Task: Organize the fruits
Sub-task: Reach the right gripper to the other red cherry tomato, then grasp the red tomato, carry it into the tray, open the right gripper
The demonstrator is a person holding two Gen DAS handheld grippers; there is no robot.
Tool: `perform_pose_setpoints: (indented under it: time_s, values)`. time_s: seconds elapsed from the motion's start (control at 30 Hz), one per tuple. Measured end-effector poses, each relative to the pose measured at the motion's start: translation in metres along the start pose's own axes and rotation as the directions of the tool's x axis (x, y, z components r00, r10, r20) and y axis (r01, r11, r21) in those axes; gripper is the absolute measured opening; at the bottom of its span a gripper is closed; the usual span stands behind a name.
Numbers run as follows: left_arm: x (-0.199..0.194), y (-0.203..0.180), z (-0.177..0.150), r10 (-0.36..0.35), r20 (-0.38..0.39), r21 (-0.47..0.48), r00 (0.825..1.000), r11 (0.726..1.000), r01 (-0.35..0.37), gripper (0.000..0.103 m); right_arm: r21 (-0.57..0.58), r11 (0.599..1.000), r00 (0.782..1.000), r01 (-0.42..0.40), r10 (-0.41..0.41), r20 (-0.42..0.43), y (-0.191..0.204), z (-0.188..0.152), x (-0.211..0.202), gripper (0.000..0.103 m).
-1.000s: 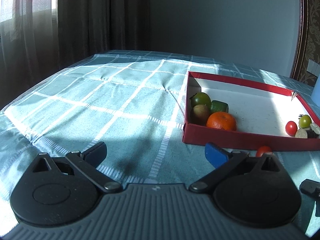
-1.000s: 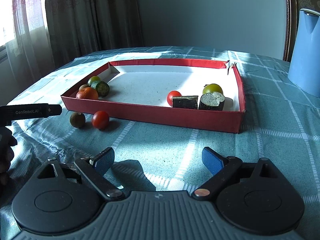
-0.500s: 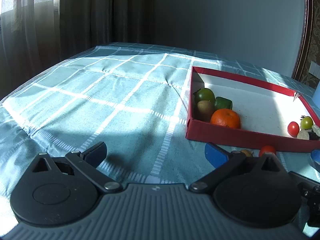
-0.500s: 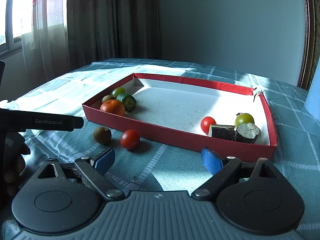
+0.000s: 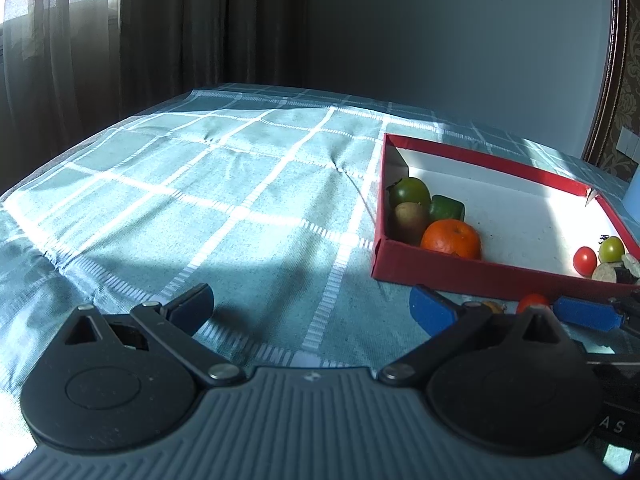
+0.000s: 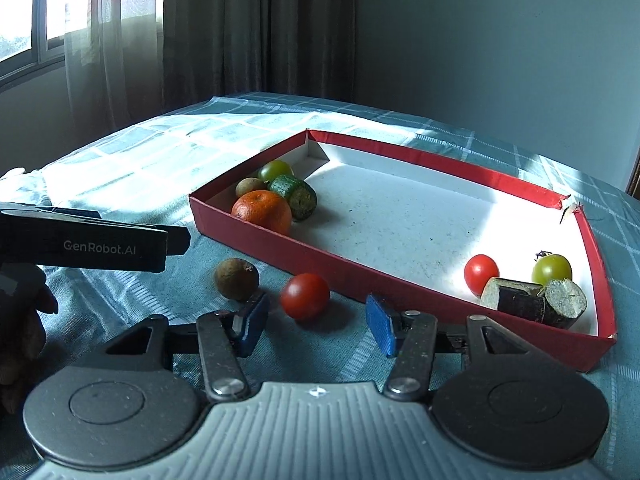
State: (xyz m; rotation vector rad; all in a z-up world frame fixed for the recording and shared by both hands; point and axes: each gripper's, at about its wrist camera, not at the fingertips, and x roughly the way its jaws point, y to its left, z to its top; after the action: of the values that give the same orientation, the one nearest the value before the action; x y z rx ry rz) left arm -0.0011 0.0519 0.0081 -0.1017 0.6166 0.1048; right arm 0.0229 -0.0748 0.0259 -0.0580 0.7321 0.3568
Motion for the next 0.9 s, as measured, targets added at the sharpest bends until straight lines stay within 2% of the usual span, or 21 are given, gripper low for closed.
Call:
perform_pose_setpoints:
  time_s: [0.13, 0.27, 0.53, 0.9]
  values:
    - [0.000, 0.000, 0.000, 0.001, 0.000, 0.000, 1.000, 1.000, -0.001, 0.103, 0.000, 1.000, 1.000, -0.013, 0.013, -0.013, 0.002, 0.003, 0.005, 0.045]
    - [0.000, 0.000, 0.000, 0.000, -0.001, 0.001, 1.000, 1.000, 0.000, 0.103, 0.001, 1.000, 1.000, -0.010, 0.010, -0.012, 0.002, 0.005, 0.007, 0.026]
    - [0.001, -0.001, -0.001, 0.001, -0.003, 0.000, 1.000, 1.000, -0.001, 0.103, 0.029, 0.999, 1.000, -0.018, 0.017, 0.011, 0.000, 0.002, 0.000, 0.026]
    - [0.002, 0.000, -0.002, 0.005, -0.010, 0.000, 1.000, 1.000, -0.005, 0.103, 0.067, 0.997, 0.994, -0.023, 0.016, 0.106, -0.020, -0.006, -0.046, 0.026]
